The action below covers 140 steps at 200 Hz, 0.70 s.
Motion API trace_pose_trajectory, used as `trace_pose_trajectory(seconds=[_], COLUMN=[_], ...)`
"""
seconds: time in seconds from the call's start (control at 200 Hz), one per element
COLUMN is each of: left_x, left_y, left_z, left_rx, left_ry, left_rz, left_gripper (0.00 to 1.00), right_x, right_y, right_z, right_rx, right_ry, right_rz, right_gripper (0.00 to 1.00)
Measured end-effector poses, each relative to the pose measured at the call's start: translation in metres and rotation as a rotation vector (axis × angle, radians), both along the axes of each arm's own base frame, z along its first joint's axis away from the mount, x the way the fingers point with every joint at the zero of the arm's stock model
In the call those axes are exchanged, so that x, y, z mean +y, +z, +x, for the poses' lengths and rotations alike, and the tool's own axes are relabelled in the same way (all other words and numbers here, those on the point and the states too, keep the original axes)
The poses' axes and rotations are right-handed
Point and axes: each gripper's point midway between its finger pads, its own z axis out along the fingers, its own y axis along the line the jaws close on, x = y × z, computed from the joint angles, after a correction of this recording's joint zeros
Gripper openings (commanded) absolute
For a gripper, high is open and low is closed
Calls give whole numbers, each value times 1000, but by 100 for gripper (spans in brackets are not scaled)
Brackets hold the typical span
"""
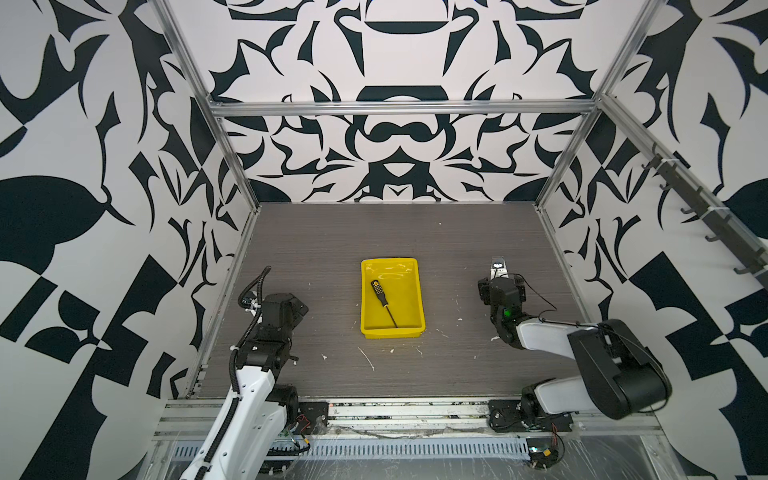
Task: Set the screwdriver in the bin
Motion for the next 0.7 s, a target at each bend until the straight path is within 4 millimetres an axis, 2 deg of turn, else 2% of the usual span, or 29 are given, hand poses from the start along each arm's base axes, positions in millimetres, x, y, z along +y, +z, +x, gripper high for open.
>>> trace_pose_trajectory(seconds=[0.08,0.255,0.285,0.305,0.325,0.5,0.61,0.7], left_x=[0,0,0,0,0,0,0,0], left_y=[0,-2,-2,-3,-3,-8,-9,-9], left_z=[0,0,0,0,0,0,0,0], left_rx=[0,7,10,13,14,36,39,39], left_ry=[0,-1,-1,-1,-1,0,0,-1], left_rz=[0,1,1,2,2,4,5,2], left_gripper=[100,100,100,100,100,99,99,99], right_x=[-5,-18,-21,-22,-24,-24,-22,-17], right_y=[-2,13,13,12,9,-7,-25,-21], right_z=[8,22,21,20,18,4,-4,2], right_rx=[14,-65,-85,-90,-86,-114,-81,-89], right_ry=[-35,-86,-91,-95,-95,-68,-40,-11], right_rz=[9,53,59,64,66,95,89,104], right_gripper=[90,89,92,98,99,100,100,100])
